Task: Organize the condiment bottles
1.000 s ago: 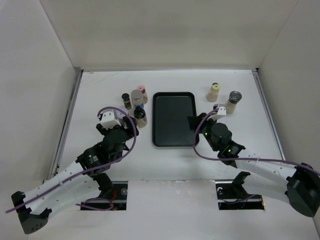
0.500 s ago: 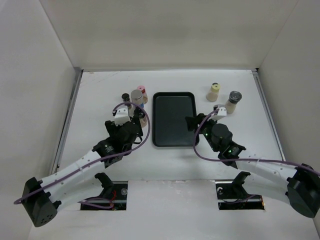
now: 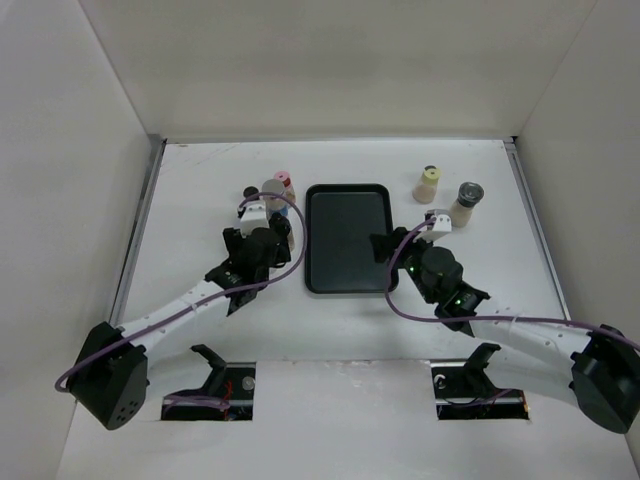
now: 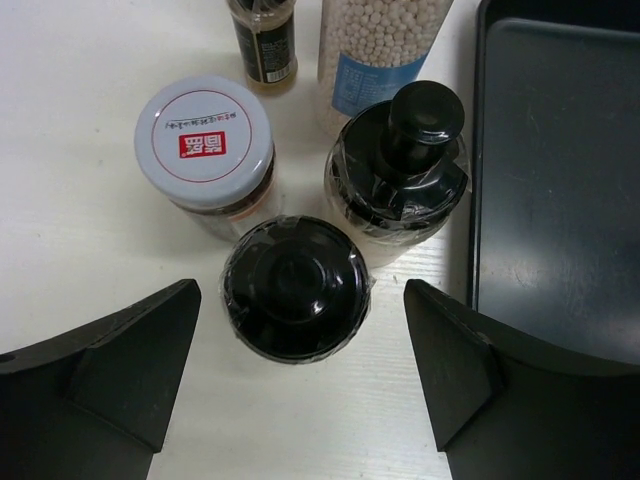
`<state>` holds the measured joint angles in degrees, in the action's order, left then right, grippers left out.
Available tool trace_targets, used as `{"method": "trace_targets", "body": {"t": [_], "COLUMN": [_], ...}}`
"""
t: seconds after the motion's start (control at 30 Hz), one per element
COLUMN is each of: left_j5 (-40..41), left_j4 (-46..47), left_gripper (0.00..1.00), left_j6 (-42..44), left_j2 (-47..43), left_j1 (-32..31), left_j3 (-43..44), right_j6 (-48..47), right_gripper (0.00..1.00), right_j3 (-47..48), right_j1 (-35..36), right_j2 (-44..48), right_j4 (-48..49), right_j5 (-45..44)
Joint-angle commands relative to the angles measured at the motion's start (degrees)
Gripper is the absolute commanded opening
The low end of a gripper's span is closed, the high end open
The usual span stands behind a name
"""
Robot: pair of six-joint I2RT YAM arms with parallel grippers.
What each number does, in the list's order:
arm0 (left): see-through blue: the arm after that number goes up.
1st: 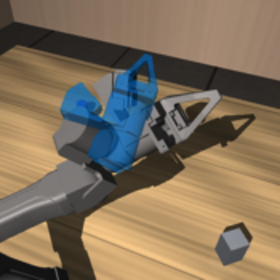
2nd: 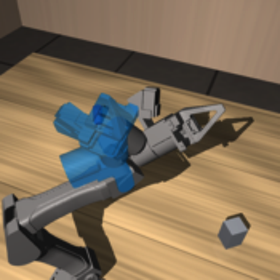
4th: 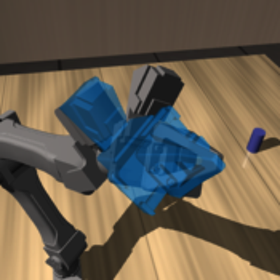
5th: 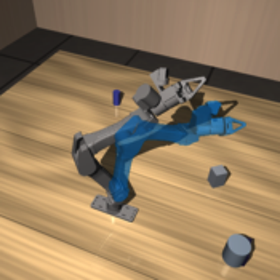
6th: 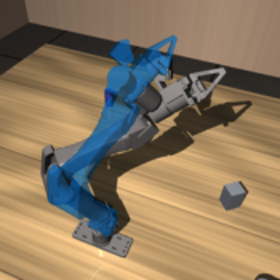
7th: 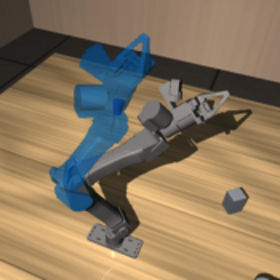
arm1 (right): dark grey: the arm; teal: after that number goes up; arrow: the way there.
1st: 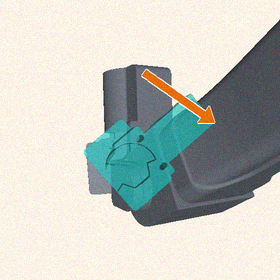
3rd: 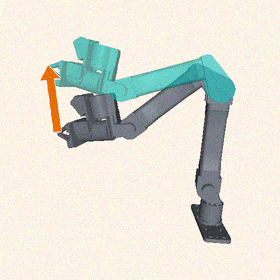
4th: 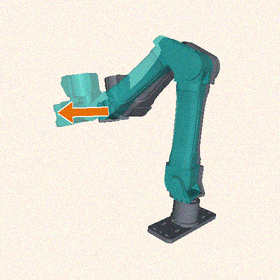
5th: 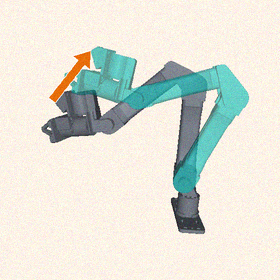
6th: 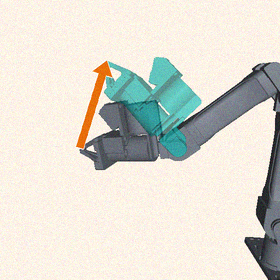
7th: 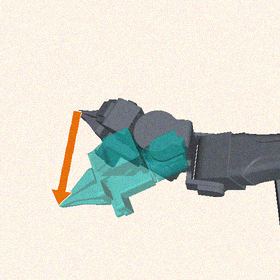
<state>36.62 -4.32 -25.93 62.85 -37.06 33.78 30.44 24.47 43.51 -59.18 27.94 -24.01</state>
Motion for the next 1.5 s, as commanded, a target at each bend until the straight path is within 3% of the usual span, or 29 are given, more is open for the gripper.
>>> {"method": "trace_targets", "body": {"t": [0.0,0.5,0.57,0.7,0.8,1.07,1.23,1.33,1.47], "left_j5": [-2.08,-0.41,-0.24,1.34,1.96,7.85,6.1,3.2,-1.46], "left_j4": [5.98,10.12,9.85,10.12,6.44,-4.65,-0.71,6.84,14.93], "left_gripper": [0.82,0.65,0.6,0.38,0.31,0.27,0.27,0.27,0.28], "left_j6": [1.76,2.2,2.29,1.94,1.68,-0.43,-0.09,0.79,2.81], "left_j2": [1.39,7.11,7.55,5.01,0.54,-12.83,-6.36,1.81,13.85], "left_j1": [0.72,2.47,2.56,2.3,0.9,-6.66,-10.61,-11.41,-10.71], "left_j3": [0.15,-0.47,-0.29,-1.87,-2.31,1.9,9.53,13.76,21.31], "right_j6": [-0.55,-0.64,-0.55,-0.64,-0.64,-0.2,1.81,4.19,6.21], "right_gripper": [0.68,0.69,0.69,0.73,0.75,0.78,0.78,0.71,0.38], "right_j3": [0.4,0.14,0.14,0.23,0.05,-0.65,-1.79,-3.19,-4.17], "right_j1": [-0.31,-0.57,-0.66,-0.49,-0.66,-0.84,-2.5,-4.78,-8.39], "right_j2": [0.03,0.56,0.38,0.73,1.25,2.57,3.72,5.12,6.26], "right_j4": [3.78,3.78,3.78,3.78,3.78,4.31,4.23,3.61,2.21], "right_j5": [0.19,0.19,0.19,0.19,0.19,0.19,-2.17,-3.58,-3.42]}}
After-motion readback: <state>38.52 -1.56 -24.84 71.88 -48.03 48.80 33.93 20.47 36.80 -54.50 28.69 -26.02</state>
